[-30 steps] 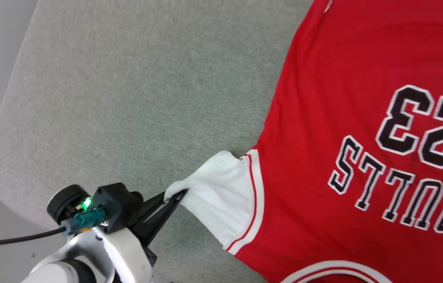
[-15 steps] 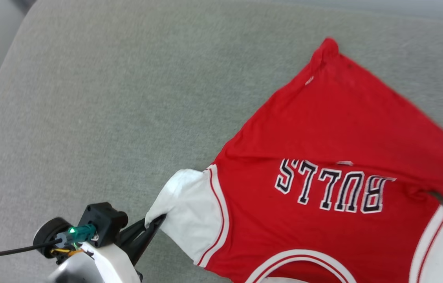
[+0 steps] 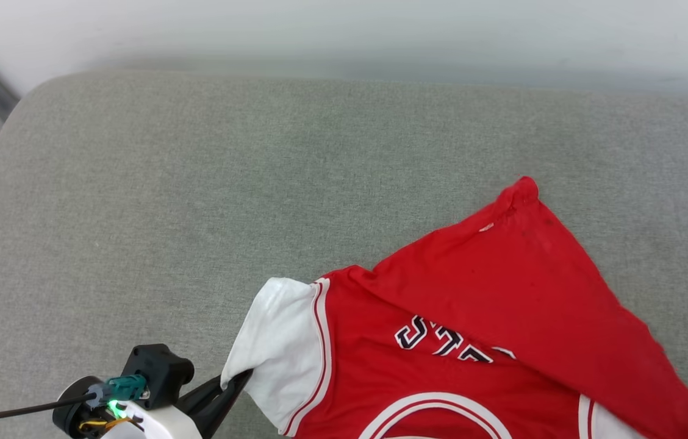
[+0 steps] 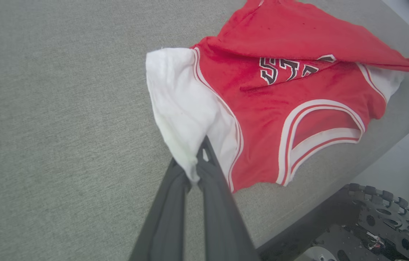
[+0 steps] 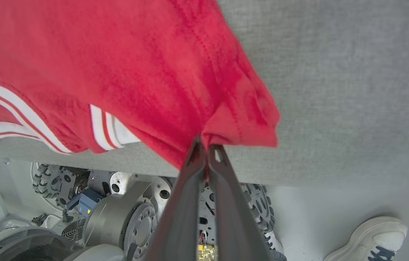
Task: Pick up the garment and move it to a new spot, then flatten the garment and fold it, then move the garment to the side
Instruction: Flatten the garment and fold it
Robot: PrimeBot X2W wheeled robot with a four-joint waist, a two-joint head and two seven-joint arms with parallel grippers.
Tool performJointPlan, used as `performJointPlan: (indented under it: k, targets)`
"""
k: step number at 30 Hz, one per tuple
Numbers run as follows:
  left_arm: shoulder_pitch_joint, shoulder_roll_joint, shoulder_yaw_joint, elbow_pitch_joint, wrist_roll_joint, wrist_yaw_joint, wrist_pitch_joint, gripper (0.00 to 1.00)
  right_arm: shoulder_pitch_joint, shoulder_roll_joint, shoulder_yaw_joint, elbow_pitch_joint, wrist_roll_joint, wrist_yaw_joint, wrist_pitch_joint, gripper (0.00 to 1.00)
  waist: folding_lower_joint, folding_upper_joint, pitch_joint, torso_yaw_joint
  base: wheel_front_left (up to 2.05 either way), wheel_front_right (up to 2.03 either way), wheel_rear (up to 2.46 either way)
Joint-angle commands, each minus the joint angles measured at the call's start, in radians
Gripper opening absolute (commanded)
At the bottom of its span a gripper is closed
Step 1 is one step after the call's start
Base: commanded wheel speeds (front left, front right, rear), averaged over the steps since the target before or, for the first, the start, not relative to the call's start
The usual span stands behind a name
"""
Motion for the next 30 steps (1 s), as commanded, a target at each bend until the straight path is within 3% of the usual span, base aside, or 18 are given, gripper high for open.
performJointPlan:
  k: [1, 5, 6, 7, 13, 18, 22, 30]
  targets:
    - [0.016, 0.000, 0.000, 0.002, -0.002, 0.004, -0.007, 0.00, 0.011, 0.007, 0.002, -0.002, 0.010, -0.001, -0.006, 0.00, 0.0003, 0.0000, -0.005, -0.004, 0.00, 0.00, 0.00]
    - [0.019, -0.005, -0.006, 0.008, -0.004, 0.006, -0.007, 0.00, 0.051, 0.015, 0.016, 0.019, 0.003, -0.001, -0.044, 0.00, 0.0003, 0.0000, -0.017, -0.008, 0.00, 0.00, 0.00]
    - [0.020, -0.006, -0.007, 0.008, -0.005, 0.008, -0.008, 0.00, 0.054, 0.014, 0.015, 0.027, 0.001, -0.001, -0.048, 0.15, 0.0003, 0.0000, -0.019, -0.008, 0.00, 0.00, 0.00]
    - [0.020, -0.007, -0.008, 0.006, -0.006, 0.007, -0.008, 0.00, 0.052, 0.009, 0.021, 0.030, 0.007, -0.001, -0.050, 0.99, 0.0003, 0.0000, -0.020, -0.008, 0.00, 0.00, 0.00]
    - [0.012, 0.000, -0.010, -0.008, 0.002, 0.006, -0.003, 0.00, -0.030, -0.035, 0.037, -0.001, 0.081, -0.001, -0.064, 1.00, 0.0003, 0.0000, -0.007, 0.009, 0.00, 0.00, 0.00]
    - [0.003, -0.007, -0.011, -0.028, -0.012, -0.005, -0.006, 0.00, -0.115, -0.135, 0.072, -0.086, 0.117, -0.001, -0.018, 1.00, 0.0003, 0.0000, 0.032, 0.042, 0.00, 0.00, 0.00]
    - [-0.015, -0.010, -0.014, -0.042, 0.003, -0.012, -0.015, 0.00, -0.235, -0.178, 0.102, -0.120, 0.124, -0.001, 0.020, 1.00, 0.0003, 0.0000, 0.082, 0.076, 0.00, 0.00, 0.00]
    - [-0.084, -0.030, -0.034, -0.067, 0.043, -0.045, -0.017, 0.00, -0.493, -0.214, 0.228, -0.039, 0.054, -0.001, 0.072, 1.00, 0.0003, 0.0000, 0.206, 0.172, 0.00, 0.00, 0.00]
